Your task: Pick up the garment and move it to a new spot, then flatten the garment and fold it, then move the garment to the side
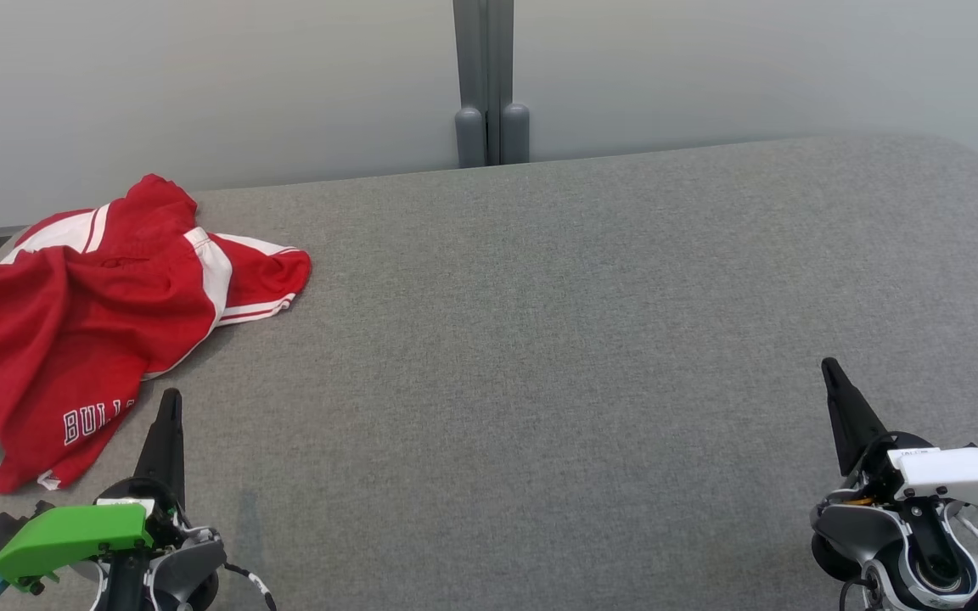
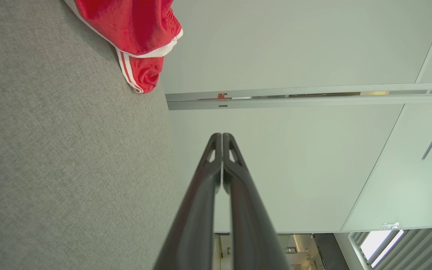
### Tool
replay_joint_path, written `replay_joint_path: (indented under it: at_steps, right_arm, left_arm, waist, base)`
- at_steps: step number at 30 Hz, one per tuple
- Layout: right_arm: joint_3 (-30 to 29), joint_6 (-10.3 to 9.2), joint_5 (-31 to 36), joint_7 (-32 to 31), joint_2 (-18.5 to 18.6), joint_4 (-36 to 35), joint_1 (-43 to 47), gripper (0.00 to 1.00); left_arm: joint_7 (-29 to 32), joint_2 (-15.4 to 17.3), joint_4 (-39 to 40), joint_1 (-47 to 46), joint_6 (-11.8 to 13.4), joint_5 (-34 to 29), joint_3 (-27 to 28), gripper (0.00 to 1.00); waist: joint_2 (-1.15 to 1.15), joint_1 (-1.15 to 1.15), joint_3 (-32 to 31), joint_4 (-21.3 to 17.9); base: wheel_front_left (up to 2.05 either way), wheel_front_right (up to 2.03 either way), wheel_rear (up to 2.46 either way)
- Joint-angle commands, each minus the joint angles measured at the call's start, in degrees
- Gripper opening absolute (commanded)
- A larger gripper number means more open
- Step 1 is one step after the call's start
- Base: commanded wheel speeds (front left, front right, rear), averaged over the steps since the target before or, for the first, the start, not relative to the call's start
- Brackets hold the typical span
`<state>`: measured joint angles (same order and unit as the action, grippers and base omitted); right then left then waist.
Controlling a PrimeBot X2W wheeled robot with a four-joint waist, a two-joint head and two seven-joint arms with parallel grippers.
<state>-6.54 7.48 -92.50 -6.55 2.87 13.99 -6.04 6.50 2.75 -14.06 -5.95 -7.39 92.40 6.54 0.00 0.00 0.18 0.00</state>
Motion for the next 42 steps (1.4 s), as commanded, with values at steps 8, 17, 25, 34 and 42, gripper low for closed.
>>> replay_joint_path:
  at_steps: [8, 17, 25, 34, 42]
  right_arm:
    - [-0.01, 0.02, 0.19, -0.12, 0.05, 0.09, -0.39, 0.0]
    - [-0.01, 0.02, 0.19, -0.11, 0.05, 0.09, -0.39, 0.0]
    - [-0.01, 0.02, 0.19, -0.11, 0.05, 0.09, -0.39, 0.0]
    - [-0.01, 0.02, 0.18, -0.11, 0.05, 0.09, -0.39, 0.0]
    - [-0.01, 0.02, 0.18, -0.11, 0.05, 0.09, -0.39, 0.0]
  left_arm:
    - [0.24, 0.24, 0.09, -0.59, -0.28, 0.05, 0.09, 0.0]
    - [0.24, 0.24, 0.09, -0.59, -0.28, 0.05, 0.09, 0.0]
    - [0.24, 0.24, 0.09, -0.59, -0.28, 0.05, 0.09, 0.0]
    - [0.24, 0.24, 0.09, -0.59, -0.28, 0.04, 0.09, 0.0]
    - [0.24, 0.24, 0.09, -0.59, -0.28, 0.04, 0.09, 0.0]
  waist:
    - [0.0, 0.0, 0.0, 0.0]
    - [0.0, 0.0, 0.0, 0.0]
    - [0.0, 0.0, 0.0, 0.0]
    - [0.0, 0.0, 0.0, 0.0]
    - [0.0, 0.0, 0.0, 0.0]
  base:
    - [0.0, 0.0, 0.0]
    - [0.0, 0.0, 0.0]
    - [0.0, 0.0, 0.0]
    - [0.0, 0.0, 0.0]
    - [0.0, 0.0, 0.0]
